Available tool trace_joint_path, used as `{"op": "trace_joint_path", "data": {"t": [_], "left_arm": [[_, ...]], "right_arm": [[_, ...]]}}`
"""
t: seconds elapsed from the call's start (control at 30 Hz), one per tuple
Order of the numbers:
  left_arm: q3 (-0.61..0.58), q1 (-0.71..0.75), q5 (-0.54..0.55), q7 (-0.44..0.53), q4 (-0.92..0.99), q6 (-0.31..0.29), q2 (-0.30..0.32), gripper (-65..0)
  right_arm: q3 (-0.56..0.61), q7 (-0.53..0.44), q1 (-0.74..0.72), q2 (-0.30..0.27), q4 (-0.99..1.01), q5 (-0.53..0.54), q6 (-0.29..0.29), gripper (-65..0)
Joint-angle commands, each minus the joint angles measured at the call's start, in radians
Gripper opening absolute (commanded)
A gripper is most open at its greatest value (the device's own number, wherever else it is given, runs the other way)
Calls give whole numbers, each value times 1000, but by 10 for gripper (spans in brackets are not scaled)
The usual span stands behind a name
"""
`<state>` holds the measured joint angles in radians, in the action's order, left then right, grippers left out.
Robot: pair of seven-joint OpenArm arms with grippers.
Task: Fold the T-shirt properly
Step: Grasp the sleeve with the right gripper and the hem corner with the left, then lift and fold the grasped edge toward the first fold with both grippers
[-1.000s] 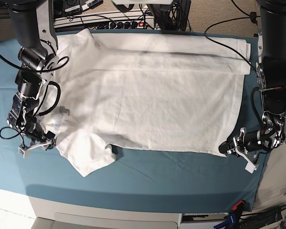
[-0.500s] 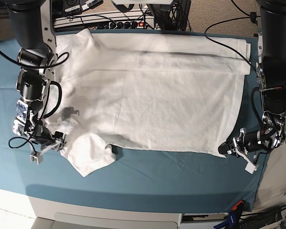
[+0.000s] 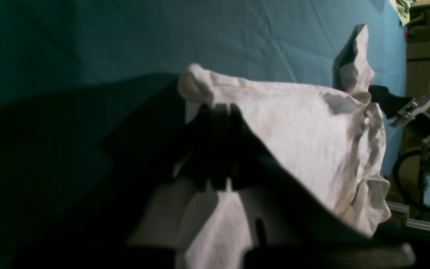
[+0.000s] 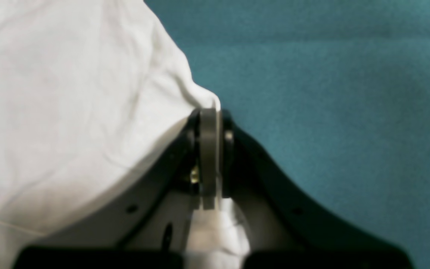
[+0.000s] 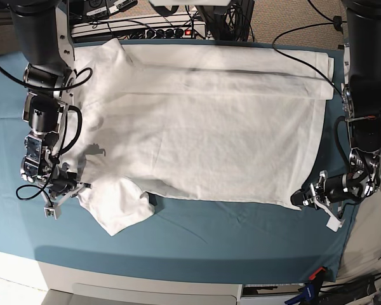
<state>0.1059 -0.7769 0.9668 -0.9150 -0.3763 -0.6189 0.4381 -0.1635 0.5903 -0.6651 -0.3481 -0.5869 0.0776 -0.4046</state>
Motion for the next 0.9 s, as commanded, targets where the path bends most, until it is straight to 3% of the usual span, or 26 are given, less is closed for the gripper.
{"op": "trace_joint_path", "data": {"t": [0.0,0.1,0.2,0.33,0.57,0.73,0.87], "left_arm": [[1,-37,30,16,-15,-11,14,-650],[1,-37,30,14,-16,-11,14,-650],[2,-37,48,-6,-20,-14,16,-650],[2,-37,182,-115,-24,-76,38,-650],[2,-33,383,-293,-26,-79,114,-650],[2,-18,512,-397,-27,-79,168,-650],[2,-15,517,-481,-27,-79,205,-650]], "right_arm": [[-2,-23,-33,-12,-18,0,4,-650],[-2,-21,-32,-13,-37,-2,-16,-650],[-2,-14,-32,-15,-63,-4,-76,-650],[-2,14,-21,-16,-119,12,-137,-650],[-2,65,100,-30,-307,98,-214,-650],[-2,87,228,-54,-472,144,-230,-650],[-2,99,319,-85,-608,143,-230,-650]]}}
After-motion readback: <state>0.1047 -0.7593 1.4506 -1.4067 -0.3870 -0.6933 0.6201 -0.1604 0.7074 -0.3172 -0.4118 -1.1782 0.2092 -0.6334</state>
